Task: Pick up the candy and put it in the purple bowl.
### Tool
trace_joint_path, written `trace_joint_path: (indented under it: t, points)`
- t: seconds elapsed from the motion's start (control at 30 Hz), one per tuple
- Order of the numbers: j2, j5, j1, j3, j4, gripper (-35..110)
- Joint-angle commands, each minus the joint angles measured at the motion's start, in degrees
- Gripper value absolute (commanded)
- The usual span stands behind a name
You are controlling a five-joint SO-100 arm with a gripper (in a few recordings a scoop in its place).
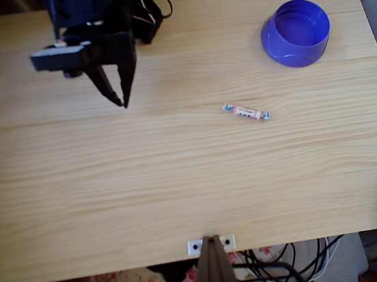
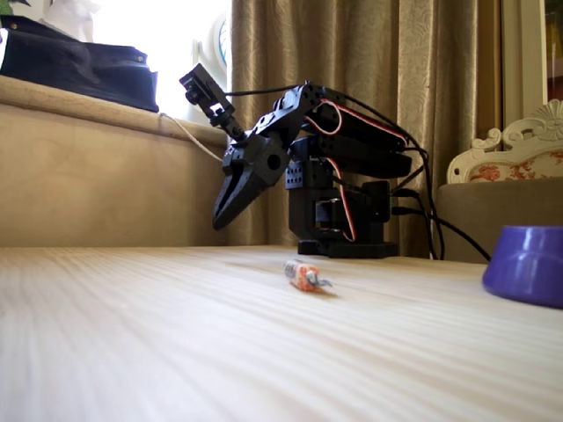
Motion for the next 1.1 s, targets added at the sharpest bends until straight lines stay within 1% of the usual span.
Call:
trace_joint_path:
  t: [0.0,0.47,0.53,0.63,0.73,0.87,1.07]
  points:
    - [0.53,0.18,1.23,-0.35,0.97,-1]
    - [0.53,0.35,1.76,-0.35,0.97,-1]
    - [0.53,-4.31,1.76,-0.26,0.18,-1]
    - [0.53,-10.99,5.19,-0.97,-2.64,-1]
    - [0.53,-13.36,6.86,-4.22,-3.16,-1]
    - [0.53,-11.87,4.48,-9.58,-1.41,-1]
    - [0.53,-9.23,-3.34,-19.60,0.00,-1]
